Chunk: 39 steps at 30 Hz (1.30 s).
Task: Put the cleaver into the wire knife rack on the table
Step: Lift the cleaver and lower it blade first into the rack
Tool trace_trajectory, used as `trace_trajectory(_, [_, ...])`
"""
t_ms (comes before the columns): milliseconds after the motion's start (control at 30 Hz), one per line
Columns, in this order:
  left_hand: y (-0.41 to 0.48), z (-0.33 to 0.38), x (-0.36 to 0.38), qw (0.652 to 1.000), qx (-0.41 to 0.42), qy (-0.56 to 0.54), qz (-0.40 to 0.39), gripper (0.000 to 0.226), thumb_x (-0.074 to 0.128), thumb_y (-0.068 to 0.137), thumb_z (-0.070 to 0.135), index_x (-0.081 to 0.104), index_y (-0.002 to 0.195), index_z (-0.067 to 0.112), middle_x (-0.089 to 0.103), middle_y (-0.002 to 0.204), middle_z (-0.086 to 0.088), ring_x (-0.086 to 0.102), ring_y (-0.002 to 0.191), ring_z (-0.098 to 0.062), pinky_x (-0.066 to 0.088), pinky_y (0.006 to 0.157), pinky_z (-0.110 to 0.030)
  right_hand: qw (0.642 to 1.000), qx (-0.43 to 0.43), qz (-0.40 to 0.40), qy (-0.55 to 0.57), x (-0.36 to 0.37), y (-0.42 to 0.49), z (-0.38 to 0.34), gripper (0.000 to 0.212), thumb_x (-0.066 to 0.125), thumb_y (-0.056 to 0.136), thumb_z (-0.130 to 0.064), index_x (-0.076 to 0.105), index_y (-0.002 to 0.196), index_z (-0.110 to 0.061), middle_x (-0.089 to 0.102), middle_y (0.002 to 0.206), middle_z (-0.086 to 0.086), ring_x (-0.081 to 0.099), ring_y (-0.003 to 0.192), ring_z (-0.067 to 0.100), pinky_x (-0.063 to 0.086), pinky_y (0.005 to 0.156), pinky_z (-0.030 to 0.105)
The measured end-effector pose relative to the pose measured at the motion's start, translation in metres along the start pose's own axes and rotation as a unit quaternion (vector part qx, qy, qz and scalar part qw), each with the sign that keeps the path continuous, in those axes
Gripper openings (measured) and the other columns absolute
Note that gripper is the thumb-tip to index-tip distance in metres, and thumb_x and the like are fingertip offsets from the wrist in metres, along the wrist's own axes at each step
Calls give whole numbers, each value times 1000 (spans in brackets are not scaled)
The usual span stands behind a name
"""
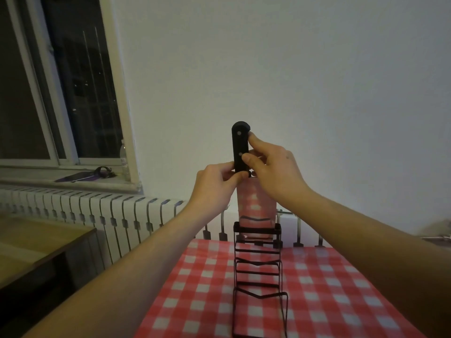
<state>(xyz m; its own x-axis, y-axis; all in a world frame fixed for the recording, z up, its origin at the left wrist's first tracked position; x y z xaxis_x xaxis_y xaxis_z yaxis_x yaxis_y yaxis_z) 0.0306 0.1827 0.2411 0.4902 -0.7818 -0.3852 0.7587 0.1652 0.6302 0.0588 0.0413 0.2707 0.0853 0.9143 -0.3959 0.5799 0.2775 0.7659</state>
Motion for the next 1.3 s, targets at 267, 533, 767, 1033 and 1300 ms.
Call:
trace_trajectory(267, [-3, -12, 7, 1000, -13, 7, -6, 14, 65, 95, 34, 74, 99, 45, 70, 72, 31, 65, 66, -4, 58, 62, -32, 1000, 15, -10, 0, 5, -4, 8, 46, 53, 100, -21, 45, 144, -32, 74, 101, -4, 67, 93, 15, 51, 80, 25])
trace_trajectory(533, [-3, -18, 18, 1000, -7, 20, 3, 18, 64, 96, 33, 76, 110, 33, 73, 76, 18, 61, 60, 5, 41, 53, -9, 999, 37, -13, 5, 6, -6, 19, 45, 52, 100, -21, 45, 143, -33, 73, 100, -5, 67, 93, 15, 54, 83, 31])
trace_trajectory(767, [-4, -25, 25, 1000, -11, 9, -10, 16, 65, 95, 32, 77, 105, 36, 75, 74, 18, 65, 68, 2, 44, 55, -8, 999, 50, -10, 11, 8, -12, 30, 45, 53, 99, -21, 46, 142, -35, 71, 92, -13, 66, 90, 13, 56, 83, 35])
trace_trajectory(1033, [-7, -31, 33, 1000, -18, 16, -16, 17, 65, 95, 31, 77, 107, 31, 71, 75, 21, 65, 77, 7, 42, 59, -2, 997, 76, -16, 17, 11, -17, 41, 43, 54, 99, -21, 49, 141, -31, 74, 97, -5, 68, 93, 17, 57, 85, 40])
trace_trajectory(1300, [-15, -43, 40, 998, -36, 38, -25, 19, 65, 94, 32, 76, 109, 28, 75, 82, 11, 70, 77, -4, 49, 64, -17, 995, 90, -28, 14, 15, -27, 51, 44, 54, 99, -19, 49, 142, -28, 74, 99, -1, 68, 95, 20, 57, 85, 43])
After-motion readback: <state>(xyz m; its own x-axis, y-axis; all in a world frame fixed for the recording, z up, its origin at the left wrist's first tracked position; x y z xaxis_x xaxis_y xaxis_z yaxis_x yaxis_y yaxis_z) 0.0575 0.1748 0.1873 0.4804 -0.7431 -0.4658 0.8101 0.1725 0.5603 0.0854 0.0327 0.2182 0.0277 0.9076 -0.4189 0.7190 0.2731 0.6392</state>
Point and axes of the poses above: each hand's wrist, its own y-axis towards the middle knuckle, its own x-axis out of the palm, z = x × y, the point moved 4 cm from there along y, towards the middle knuckle
